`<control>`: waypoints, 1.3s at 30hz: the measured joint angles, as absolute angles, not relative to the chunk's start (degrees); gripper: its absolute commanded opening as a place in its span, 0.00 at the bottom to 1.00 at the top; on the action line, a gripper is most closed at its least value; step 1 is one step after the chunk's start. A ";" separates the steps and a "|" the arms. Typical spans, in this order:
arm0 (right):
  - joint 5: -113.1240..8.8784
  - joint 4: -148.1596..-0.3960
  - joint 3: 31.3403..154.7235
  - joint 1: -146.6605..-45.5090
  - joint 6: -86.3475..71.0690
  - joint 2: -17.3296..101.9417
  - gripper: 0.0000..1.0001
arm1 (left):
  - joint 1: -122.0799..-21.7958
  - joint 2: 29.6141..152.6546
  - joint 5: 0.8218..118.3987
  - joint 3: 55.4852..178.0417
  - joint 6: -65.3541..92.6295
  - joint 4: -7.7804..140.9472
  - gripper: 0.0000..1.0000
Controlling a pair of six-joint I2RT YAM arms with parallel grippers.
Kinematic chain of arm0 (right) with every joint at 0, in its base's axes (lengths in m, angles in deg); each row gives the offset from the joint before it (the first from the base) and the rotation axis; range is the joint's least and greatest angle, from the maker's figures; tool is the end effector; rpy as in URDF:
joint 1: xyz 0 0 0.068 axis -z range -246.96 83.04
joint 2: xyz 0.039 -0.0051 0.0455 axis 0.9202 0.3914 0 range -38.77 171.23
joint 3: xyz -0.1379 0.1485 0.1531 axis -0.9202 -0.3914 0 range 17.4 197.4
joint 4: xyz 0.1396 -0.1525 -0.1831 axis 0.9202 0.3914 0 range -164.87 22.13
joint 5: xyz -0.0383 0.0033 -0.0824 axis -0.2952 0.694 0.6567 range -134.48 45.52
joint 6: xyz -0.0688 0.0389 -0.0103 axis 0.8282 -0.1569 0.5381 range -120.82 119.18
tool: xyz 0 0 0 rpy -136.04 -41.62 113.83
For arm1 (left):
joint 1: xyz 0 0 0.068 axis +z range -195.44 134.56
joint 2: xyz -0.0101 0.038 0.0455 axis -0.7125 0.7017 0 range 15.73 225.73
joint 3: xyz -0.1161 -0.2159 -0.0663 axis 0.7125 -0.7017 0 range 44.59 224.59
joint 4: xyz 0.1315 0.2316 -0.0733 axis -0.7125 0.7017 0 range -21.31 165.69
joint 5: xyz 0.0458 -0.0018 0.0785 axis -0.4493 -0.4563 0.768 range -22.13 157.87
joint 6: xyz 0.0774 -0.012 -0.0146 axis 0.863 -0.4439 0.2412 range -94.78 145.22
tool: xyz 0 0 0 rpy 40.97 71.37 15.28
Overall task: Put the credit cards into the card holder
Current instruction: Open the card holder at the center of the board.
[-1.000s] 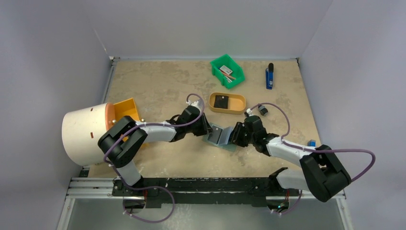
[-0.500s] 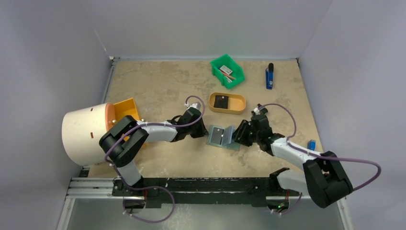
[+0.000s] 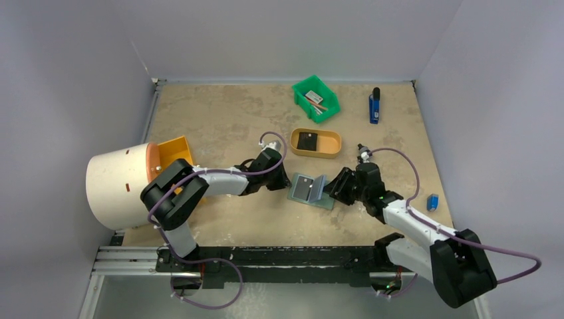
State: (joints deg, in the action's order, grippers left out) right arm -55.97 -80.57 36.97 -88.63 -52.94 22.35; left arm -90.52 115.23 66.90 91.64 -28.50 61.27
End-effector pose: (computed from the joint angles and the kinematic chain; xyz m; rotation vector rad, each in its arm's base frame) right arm 0.2284 0.1054 0.1169 0.4987 2.2911 0.9069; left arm 0.2586 -0.2611 0.0836 -0.1812 2.5184 -0.8074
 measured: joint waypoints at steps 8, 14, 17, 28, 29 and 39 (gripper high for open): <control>-55.51 -80.52 36.31 -88.21 -55.11 17.45 0.51 | -90.58 115.28 66.90 92.21 -28.10 62.36 0.00; -56.08 -82.88 35.16 -87.89 -56.33 17.91 0.53 | -90.65 115.34 66.90 92.38 -28.08 62.60 0.00; -56.30 -84.22 34.15 -87.89 -56.88 18.39 0.53 | -90.87 115.34 67.07 92.38 -28.10 62.60 0.00; -57.43 -86.58 32.36 -87.82 -57.86 17.78 0.65 | -91.33 115.34 67.12 92.38 -28.08 62.60 0.00; -57.41 -86.49 32.14 -87.82 -57.90 16.71 0.66 | -91.33 115.34 67.12 92.38 -28.08 62.60 0.00; -57.39 -86.62 32.14 -87.82 -57.77 15.70 0.63 | -91.46 115.34 67.12 92.38 -28.08 62.62 0.00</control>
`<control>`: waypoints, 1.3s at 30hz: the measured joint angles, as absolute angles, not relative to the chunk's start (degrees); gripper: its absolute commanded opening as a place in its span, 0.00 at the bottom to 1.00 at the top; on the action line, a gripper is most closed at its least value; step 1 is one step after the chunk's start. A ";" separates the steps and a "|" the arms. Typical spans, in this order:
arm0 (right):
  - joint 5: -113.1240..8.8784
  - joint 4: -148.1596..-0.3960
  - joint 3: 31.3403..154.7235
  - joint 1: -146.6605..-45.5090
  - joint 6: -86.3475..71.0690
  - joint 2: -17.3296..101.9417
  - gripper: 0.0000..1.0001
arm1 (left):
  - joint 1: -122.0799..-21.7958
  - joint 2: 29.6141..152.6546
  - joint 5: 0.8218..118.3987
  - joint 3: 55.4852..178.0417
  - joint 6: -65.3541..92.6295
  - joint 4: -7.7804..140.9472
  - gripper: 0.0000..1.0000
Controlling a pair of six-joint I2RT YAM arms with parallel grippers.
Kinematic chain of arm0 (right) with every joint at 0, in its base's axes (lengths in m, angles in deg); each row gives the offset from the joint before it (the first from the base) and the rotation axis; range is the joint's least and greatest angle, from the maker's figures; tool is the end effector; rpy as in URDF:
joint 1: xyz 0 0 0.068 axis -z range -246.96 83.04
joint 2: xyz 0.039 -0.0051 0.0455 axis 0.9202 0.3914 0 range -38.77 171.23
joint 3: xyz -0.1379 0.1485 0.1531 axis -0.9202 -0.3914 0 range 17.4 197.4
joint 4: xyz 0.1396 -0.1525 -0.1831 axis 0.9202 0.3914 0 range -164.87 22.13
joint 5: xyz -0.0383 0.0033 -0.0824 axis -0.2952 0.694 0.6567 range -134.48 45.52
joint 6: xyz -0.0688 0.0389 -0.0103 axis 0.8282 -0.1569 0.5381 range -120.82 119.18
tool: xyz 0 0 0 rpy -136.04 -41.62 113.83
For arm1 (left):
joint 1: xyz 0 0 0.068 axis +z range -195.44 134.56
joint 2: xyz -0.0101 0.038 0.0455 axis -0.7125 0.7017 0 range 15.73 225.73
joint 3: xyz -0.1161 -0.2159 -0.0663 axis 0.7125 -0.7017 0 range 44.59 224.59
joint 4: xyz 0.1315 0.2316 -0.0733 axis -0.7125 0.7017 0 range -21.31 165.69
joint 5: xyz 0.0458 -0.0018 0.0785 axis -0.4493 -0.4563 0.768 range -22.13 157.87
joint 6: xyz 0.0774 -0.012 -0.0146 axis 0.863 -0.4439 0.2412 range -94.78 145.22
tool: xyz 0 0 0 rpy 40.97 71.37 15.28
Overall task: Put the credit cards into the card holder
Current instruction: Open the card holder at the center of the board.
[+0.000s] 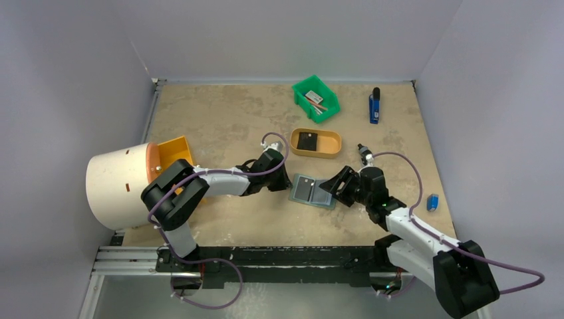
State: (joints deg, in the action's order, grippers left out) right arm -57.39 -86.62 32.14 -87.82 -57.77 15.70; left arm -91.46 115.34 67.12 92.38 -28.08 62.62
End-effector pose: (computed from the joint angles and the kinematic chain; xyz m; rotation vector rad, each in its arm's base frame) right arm 0.2198 0.1001 0.1259 0.5439 2.1567 1.0330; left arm 0.2552 -0.2659 0.0845 -0.1541 2.5318 -0.7968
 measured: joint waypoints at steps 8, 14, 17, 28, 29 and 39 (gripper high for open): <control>-57.65 -87.60 32.14 -87.82 -57.75 17.50 0.47 | -91.65 115.34 67.25 92.67 -27.82 63.10 0.00; -57.93 -88.79 31.24 -87.82 -57.79 14.63 0.38 | -91.68 115.34 67.25 93.13 -27.64 63.93 0.00; -57.89 -88.74 30.89 -87.82 -57.79 12.84 0.34 | -91.70 115.34 67.25 93.13 -27.64 64.06 0.00; -57.52 -88.70 30.20 -87.82 -57.82 12.58 0.14 | -91.72 115.34 67.25 93.13 -27.67 64.09 0.00; -57.50 -88.70 30.17 -87.82 -57.82 12.56 0.13 | -91.72 115.34 67.25 93.13 -27.67 64.09 0.00; -57.54 -88.68 30.00 -87.82 -57.71 11.57 0.00 | -91.72 115.34 67.23 93.13 -27.67 64.09 0.00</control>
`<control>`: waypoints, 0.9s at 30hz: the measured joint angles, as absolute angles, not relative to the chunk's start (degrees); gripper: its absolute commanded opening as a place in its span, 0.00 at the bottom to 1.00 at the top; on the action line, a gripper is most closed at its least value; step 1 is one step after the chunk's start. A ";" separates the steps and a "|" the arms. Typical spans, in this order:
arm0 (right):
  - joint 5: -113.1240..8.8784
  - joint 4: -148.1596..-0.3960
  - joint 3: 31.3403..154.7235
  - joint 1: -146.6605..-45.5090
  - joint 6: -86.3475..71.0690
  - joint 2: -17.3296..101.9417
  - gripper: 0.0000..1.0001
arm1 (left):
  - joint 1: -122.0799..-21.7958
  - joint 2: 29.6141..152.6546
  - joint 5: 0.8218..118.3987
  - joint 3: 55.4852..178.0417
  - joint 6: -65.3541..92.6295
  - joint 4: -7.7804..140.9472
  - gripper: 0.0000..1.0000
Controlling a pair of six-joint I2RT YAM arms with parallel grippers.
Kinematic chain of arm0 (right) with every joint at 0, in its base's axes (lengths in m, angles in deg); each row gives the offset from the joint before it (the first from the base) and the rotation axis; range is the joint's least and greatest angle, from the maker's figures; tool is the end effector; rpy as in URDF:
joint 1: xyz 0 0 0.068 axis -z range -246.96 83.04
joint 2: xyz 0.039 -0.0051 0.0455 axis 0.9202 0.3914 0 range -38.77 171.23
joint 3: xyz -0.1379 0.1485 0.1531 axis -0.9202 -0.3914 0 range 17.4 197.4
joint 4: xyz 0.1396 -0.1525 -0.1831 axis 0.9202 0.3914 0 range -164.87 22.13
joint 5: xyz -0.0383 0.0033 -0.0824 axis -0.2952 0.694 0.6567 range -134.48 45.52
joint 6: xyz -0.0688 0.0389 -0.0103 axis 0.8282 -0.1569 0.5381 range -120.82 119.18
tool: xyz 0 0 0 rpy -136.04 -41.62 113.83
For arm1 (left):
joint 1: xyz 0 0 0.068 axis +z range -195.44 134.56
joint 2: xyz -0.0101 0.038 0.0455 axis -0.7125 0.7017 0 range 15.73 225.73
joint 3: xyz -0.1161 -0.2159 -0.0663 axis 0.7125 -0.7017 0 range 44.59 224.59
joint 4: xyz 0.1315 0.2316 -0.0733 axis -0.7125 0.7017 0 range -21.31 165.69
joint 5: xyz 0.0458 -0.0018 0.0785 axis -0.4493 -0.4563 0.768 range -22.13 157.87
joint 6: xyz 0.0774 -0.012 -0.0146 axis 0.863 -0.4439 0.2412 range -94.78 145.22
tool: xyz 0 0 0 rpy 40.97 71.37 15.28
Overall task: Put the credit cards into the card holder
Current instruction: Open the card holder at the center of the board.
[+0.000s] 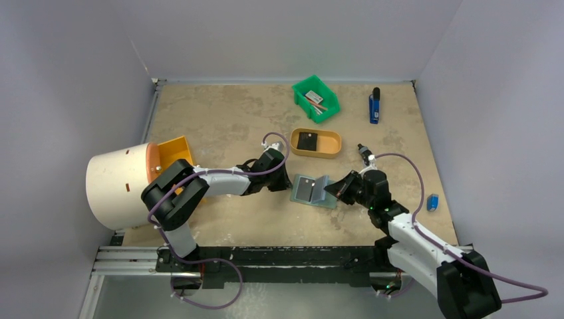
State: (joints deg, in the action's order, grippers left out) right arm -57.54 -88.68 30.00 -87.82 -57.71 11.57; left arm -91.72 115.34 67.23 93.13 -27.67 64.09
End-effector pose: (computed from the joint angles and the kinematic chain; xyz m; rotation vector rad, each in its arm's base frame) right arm 0.2145 0.0983 0.1325 0.5116 2.0896 1.0666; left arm 0.2547 -0.2676 0.0860 -0.1410 2.5426 -0.7833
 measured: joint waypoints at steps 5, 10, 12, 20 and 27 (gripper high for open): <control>-57.65 -88.98 30.00 -87.82 -57.36 12.25 0.00 | -91.72 115.32 68.06 93.56 -27.67 64.57 0.13; -58.00 -88.94 30.06 -87.82 -56.24 12.80 0.00 | -91.72 113.90 68.21 95.09 -27.71 65.40 0.40; -58.42 -88.92 30.41 -87.82 -55.57 13.28 0.00 | -91.72 112.98 67.75 96.17 -27.75 65.35 0.44; -61.08 -90.27 31.38 -87.78 -53.86 15.33 0.00 | -92.38 112.87 62.96 101.02 -28.17 62.27 0.52; -62.79 -91.56 31.68 -87.78 -53.12 15.59 0.00 | -94.04 115.73 60.56 103.58 -27.75 61.53 0.52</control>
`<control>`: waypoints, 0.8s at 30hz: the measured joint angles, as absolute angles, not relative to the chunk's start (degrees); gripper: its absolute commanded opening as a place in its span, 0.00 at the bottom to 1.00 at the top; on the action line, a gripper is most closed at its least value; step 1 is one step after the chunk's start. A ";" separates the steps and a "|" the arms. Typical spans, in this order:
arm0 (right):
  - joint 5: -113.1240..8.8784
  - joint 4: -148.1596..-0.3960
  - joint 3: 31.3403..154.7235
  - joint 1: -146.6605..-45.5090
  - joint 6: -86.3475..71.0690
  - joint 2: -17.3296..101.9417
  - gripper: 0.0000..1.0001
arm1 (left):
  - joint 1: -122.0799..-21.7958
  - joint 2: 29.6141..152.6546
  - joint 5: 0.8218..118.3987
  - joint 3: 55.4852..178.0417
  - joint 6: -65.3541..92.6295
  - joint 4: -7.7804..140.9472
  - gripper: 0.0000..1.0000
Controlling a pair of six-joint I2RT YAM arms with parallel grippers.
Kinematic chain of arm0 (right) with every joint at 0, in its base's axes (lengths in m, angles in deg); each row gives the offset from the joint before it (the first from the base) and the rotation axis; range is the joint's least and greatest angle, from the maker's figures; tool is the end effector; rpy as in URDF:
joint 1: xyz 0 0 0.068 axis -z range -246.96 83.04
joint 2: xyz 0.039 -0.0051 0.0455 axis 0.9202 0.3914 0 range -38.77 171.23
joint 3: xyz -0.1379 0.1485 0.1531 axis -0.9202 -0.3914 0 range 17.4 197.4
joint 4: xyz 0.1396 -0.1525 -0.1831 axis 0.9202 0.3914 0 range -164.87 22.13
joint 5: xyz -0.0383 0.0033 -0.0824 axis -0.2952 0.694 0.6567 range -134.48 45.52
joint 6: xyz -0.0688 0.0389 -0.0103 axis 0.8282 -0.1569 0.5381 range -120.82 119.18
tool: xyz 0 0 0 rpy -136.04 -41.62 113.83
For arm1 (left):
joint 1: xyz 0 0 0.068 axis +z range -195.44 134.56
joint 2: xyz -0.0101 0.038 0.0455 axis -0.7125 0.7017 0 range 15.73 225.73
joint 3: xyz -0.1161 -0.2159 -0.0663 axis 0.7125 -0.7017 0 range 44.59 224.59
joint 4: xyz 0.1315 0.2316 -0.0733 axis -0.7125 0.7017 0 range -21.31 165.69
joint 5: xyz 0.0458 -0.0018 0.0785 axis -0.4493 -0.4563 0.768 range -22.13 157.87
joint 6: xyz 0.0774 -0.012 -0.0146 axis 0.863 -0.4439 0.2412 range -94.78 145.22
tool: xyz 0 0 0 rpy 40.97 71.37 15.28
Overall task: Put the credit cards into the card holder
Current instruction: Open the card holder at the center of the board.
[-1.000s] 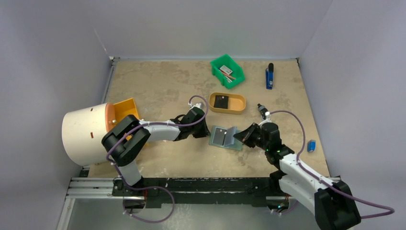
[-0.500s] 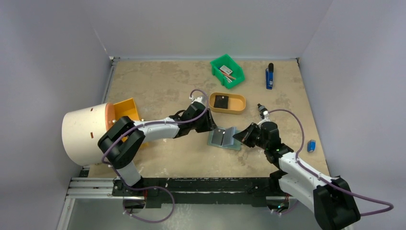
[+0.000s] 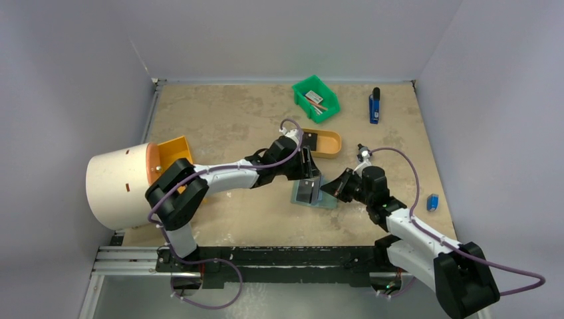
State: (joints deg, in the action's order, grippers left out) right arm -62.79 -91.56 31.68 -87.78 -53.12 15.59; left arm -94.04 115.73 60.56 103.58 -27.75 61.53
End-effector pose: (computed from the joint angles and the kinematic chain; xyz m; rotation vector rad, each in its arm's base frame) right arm 0.2197 0.1066 0.1350 0.3609 2.1123 1.1097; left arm 0.2688 -0.3182 0.1493 -0.0096 2.3947 -1.0857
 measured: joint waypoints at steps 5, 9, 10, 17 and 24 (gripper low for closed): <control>-63.60 -91.69 32.34 -87.78 -52.33 15.86 0.00 | -95.04 117.88 60.52 105.17 -27.16 62.69 0.52; -63.66 -91.74 32.45 -87.78 -51.98 16.10 0.00 | -95.09 118.99 60.56 106.42 -26.38 63.67 0.52; -63.66 -91.76 32.45 -87.78 -51.94 16.10 0.00 | -95.11 119.14 60.60 106.55 -26.22 63.76 0.51; -63.68 -91.74 32.45 -87.78 -51.72 16.10 0.00 | -95.28 120.41 61.06 107.40 -25.96 64.30 0.48; -63.68 -91.69 32.45 -87.78 -51.50 16.10 0.00 | -96.11 121.99 61.08 108.14 -25.92 64.65 0.42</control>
State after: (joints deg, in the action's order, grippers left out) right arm -63.68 -91.69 32.45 -87.78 -51.50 16.10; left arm -96.11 121.99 61.08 108.14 -25.92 64.65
